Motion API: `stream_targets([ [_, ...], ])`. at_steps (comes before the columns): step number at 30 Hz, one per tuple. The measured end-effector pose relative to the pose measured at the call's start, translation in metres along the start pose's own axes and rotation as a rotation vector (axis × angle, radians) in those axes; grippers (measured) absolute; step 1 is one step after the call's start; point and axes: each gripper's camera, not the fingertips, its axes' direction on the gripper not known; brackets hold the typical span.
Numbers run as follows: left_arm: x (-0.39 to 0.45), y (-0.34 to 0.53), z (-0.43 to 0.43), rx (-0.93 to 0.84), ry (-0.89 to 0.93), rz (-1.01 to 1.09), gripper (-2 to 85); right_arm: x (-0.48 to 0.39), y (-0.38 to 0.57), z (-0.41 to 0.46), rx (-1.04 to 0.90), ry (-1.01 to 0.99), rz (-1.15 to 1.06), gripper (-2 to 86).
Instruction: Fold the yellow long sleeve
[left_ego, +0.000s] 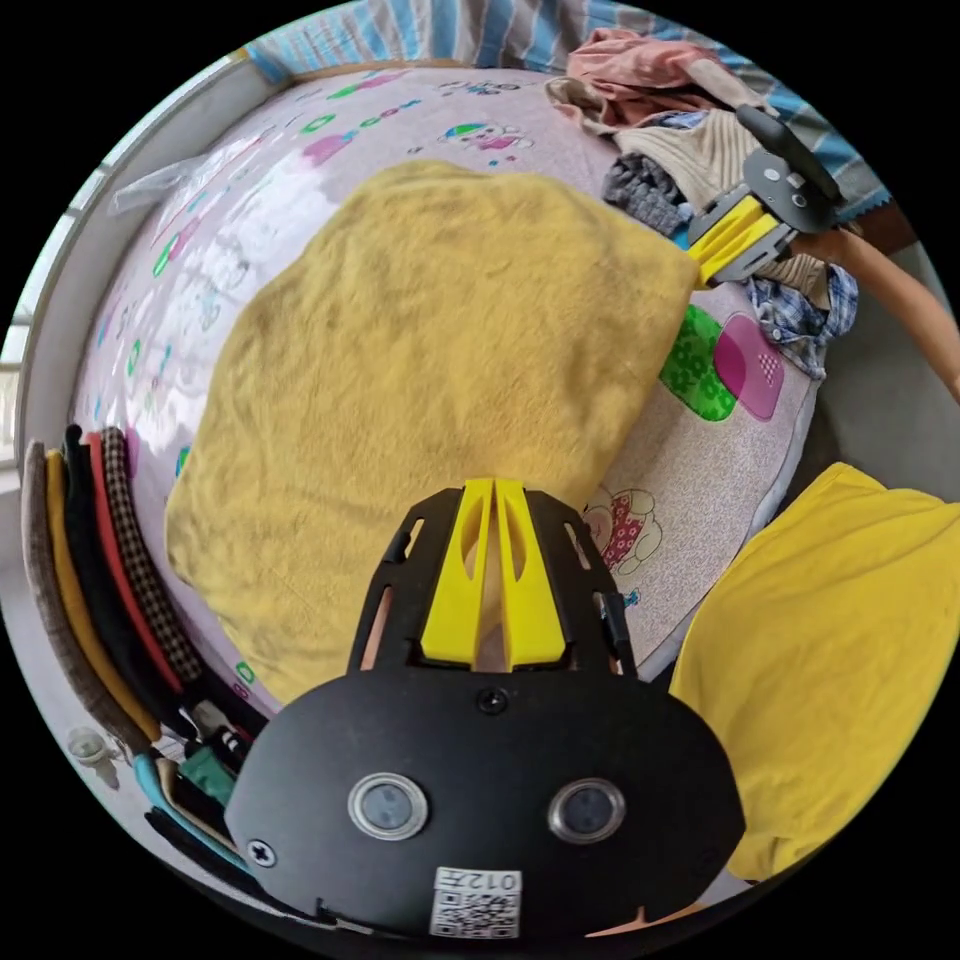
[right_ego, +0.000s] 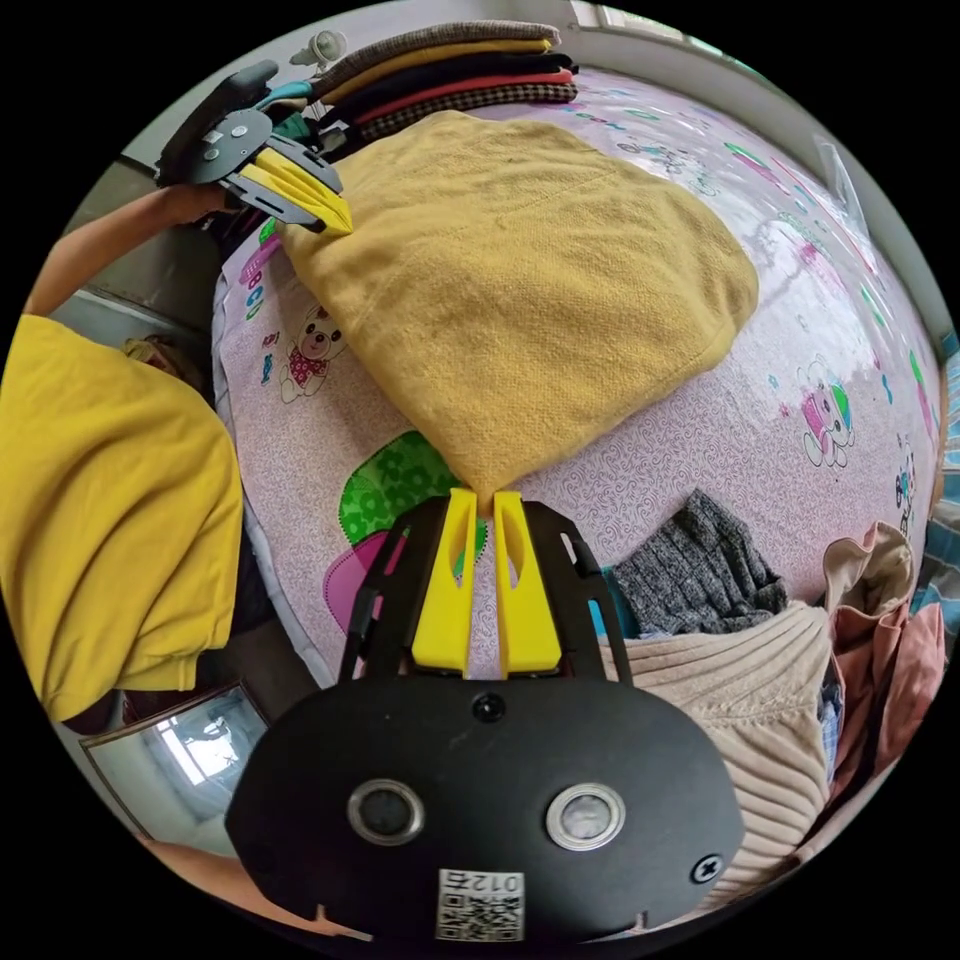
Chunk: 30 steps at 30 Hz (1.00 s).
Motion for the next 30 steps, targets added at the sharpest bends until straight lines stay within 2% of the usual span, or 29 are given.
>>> stream_targets([
  [6, -0.032, 0.008, 0.007, 0.066, 0.200, -0.103, 0.3, -0.003, -0.012, 0.006, -0.010, -0.016, 0.095, 2.2],
  [9, -0.040, 0.036, -0.022, 0.133, 0.092, -0.156, 0.3, -0.001, -0.008, 0.002, -0.074, 0.001, 0.210, 1.7],
  [11, -0.051, 0.072, -0.038, 0.163, 0.045, -0.199, 0.2, -0.006, 0.004, -0.014, -0.077, 0.095, 0.315, 1.4],
  [12, -0.054, 0.081, -0.039, 0.165, 0.040, -0.210, 0.2, -0.009, 0.005, -0.020, -0.058, 0.102, 0.340, 1.3],
  [16, -0.075, 0.105, -0.031, 0.143, 0.039, -0.253, 0.3, -0.049, -0.030, -0.060, 0.257, 0.002, 0.372, 0.7],
  [18, -0.081, 0.102, -0.026, 0.107, 0.008, -0.251, 0.3, -0.070, -0.068, -0.057, 0.297, 0.026, 0.341, 0.5],
  [21, -0.093, 0.102, -0.013, 0.033, -0.029, -0.231, 0.4, -0.096, -0.126, -0.034, 0.243, 0.120, 0.289, 0.2],
  [23, -0.107, 0.107, -0.011, 0.051, 0.015, -0.208, 0.5, -0.100, -0.152, -0.005, 0.108, 0.270, 0.274, 0.1],
  [30, -0.143, 0.121, -0.041, 0.070, 0.060, -0.187, 0.5, -0.091, -0.168, 0.015, -0.020, 0.245, 0.288, 0.0],
])
